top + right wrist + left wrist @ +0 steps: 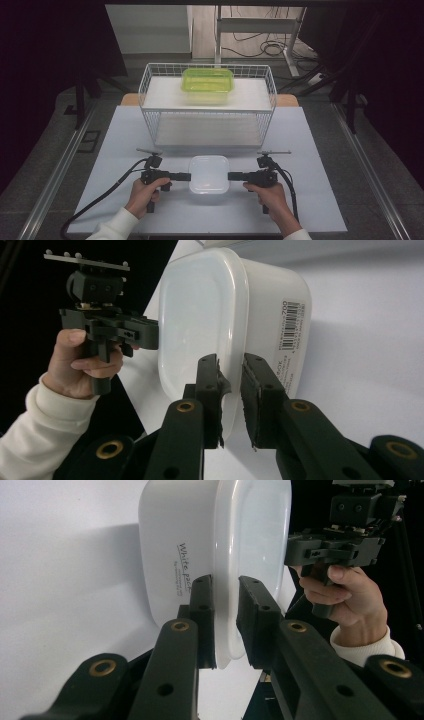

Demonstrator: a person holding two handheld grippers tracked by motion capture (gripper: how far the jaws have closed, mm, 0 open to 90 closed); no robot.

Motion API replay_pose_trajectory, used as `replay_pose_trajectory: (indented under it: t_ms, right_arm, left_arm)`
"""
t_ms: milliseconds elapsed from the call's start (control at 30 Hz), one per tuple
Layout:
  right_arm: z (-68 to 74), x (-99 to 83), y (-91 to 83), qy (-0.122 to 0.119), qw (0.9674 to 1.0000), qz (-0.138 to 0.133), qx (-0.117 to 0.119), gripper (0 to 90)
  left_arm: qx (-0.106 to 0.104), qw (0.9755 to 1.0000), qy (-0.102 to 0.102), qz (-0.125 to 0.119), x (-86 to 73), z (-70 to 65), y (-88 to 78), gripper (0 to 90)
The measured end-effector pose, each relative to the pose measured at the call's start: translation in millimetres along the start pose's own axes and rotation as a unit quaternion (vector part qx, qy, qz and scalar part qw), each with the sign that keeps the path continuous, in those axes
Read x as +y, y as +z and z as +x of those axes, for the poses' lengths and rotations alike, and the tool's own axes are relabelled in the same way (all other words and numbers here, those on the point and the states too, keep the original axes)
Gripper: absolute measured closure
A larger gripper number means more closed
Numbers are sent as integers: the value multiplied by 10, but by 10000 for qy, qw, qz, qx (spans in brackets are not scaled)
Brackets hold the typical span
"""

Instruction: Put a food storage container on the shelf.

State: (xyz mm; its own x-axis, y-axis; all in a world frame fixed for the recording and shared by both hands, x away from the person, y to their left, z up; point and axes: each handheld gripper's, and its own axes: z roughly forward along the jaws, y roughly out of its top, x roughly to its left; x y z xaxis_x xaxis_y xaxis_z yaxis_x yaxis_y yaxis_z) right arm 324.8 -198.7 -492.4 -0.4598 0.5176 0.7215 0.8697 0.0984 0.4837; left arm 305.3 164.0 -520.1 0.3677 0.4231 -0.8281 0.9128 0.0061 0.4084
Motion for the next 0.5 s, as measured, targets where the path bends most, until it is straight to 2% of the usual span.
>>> replay_pose_trajectory:
  t_ms: [267, 500]
  right_arm:
    - [9, 8, -16, -66, 10000, -10, -30, 787]
    - [17, 12, -27, -104, 9999, -17, 4, 791]
  left_arm:
    - [-33, 9999, 111, -2, 5, -28, -19, 786]
    - [27, 9998, 194, -2, 4, -43, -17, 787]
